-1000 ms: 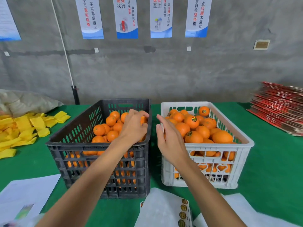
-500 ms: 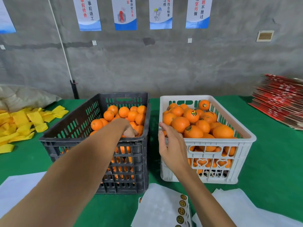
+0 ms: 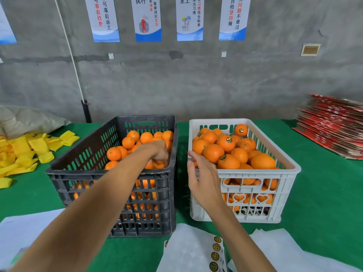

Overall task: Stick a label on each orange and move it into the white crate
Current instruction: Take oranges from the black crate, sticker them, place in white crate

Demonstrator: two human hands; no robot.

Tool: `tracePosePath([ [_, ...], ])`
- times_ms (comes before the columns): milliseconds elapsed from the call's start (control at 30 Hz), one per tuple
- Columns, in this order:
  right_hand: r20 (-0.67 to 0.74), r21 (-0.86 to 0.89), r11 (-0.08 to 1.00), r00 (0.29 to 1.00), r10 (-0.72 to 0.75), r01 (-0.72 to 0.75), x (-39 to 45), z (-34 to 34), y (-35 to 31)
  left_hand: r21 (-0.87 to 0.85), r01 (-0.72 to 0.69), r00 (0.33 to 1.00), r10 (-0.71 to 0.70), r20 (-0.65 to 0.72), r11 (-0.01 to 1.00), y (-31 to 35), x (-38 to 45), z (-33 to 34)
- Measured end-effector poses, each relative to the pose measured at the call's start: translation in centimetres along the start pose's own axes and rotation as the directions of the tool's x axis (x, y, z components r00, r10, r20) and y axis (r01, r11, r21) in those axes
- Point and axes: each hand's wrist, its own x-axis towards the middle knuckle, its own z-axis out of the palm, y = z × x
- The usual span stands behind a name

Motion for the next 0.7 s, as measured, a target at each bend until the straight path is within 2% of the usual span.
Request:
tracePosePath([
  [33,0.023,0.033,0.999,0.999,0.028,-0.029,0.3,-0.2,-0.3,-0.048,0.006,0.978,-0.016,-0.21,0.999,0.1,-0.7,-0.8],
  [67,0.048,0.085,0.995,0.997,0.052,-0.056,0.6,-0.5,-0.8,-0.122,-0.013,0.912,-0.038,-0.408,0.992,0.2,-1.5,-1.2],
  [100,0.066,0.141,0.987,0.996,0.064,-0.073,0.8,-0.8,-1.3,-0.213,-0.079,0.819,-0.059,-0.571,0.974,0.5,-2.7,-1.3],
  [167,0.038,0.221,0.974,0.998,0.046,-0.054,1.2,-1.6,-2.4,-0.324,-0.332,0.617,-0.056,-0.785,0.886,1.8,-5.5,-0.6],
  [233,-0.004,0.297,0.954,0.999,0.041,-0.038,1.3,-2.4,-3.3,-0.251,-0.559,0.458,0.042,-0.888,0.79,3.3,-8.6,1.4],
  [267,-0.016,0.338,0.94,0.998,0.053,-0.044,1.1,-2.8,-3.6,-0.198,-0.628,0.41,0.104,-0.906,0.753,4.1,-10.0,2.9],
  [333,-0.029,0.396,0.916,0.996,0.08,-0.062,0.2,-3.6,-3.3,-0.108,-0.692,0.35,0.201,-0.915,0.714,5.1,-12.1,6.2],
  [400,-0.036,0.362,0.93,0.996,0.082,-0.064,-1.5,-4.1,-2.1,-0.05,-0.717,0.309,0.252,-0.917,0.696,5.7,-12.9,9.9],
  [433,-0.026,0.317,0.946,0.996,0.084,-0.072,-2.5,-4.1,-1.1,-0.069,-0.725,0.329,0.256,-0.909,0.686,5.8,-13.0,11.6],
  [500,0.022,0.247,0.964,0.995,0.1,-0.103,-5.1,-4.1,1.0,-0.156,-0.724,0.432,0.265,-0.862,0.672,5.8,-13.0,14.9],
  [600,0.223,0.161,0.969,0.964,0.148,-0.186,-8.9,-4.1,4.7,-0.309,-0.651,0.654,0.306,-0.691,0.694,5.2,-12.1,20.7],
  [700,0.345,0.031,0.983,0.925,0.159,-0.181,-12.2,-4.4,8.2,-0.532,-0.494,0.837,0.21,-0.506,0.688,3.9,-11.4,25.9],
])
